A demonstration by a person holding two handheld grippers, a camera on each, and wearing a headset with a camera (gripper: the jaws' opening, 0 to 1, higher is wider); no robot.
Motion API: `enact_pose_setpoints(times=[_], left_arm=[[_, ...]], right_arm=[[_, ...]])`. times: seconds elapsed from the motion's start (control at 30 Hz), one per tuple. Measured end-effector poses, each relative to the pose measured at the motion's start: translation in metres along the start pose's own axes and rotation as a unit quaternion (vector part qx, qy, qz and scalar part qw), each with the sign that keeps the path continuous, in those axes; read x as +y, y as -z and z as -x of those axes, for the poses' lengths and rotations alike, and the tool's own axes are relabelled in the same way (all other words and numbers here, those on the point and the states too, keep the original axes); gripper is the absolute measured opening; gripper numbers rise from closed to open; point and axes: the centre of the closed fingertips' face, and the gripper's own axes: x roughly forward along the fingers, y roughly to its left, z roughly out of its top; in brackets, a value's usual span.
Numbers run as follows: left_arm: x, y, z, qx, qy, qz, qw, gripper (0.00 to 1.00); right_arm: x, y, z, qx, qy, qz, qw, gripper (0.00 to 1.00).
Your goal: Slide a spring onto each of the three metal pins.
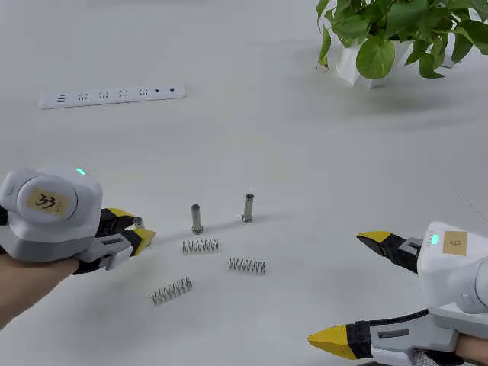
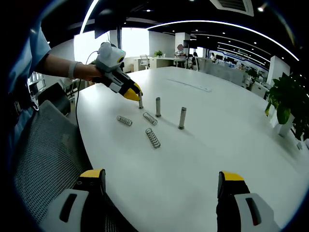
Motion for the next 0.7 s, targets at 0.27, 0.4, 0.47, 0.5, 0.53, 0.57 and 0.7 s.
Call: enact_pose_setpoints(times=[0.27,0.4,0.47,0.5,0.53,0.57,0.7], left_arm=[[-0.002,-0.003,0.001,-0.016,0.008,0.006,0.9998,0.3],[-0.007,-0.003,0.001,-0.029,0.02,0.018,0.9992,0.48],[-0.009,-0.001,0.002,-0.034,0.02,0.015,0.9991,0.56],[-0.01,-0.001,0.002,-0.033,0.023,0.016,0.999,0.59],[-0.011,0.0,0.002,-0.034,0.025,0.018,0.999,0.62],[-0.011,0.002,0.003,-0.033,0.026,0.018,0.999,0.63],[-0.015,0.004,0.005,-0.036,0.033,0.02,0.9986,0.76]], right_arm=[[0.0,-0.001,-0.001,0.0,-0.002,0.003,1.0,0.97],[0.001,-0.001,-0.001,0.001,-0.003,0.005,1.0,0.97],[0.001,-0.001,-0.002,0.002,-0.003,0.006,1.0,0.97],[0.001,-0.001,-0.002,0.002,-0.003,0.006,1.0,0.97],[0.001,-0.001,-0.002,0.002,-0.004,0.006,1.0,0.98],[0.001,-0.001,-0.002,0.002,-0.005,0.006,1.0,0.98],[0.002,-0.001,-0.002,0.004,-0.005,0.008,0.9999,0.98]])
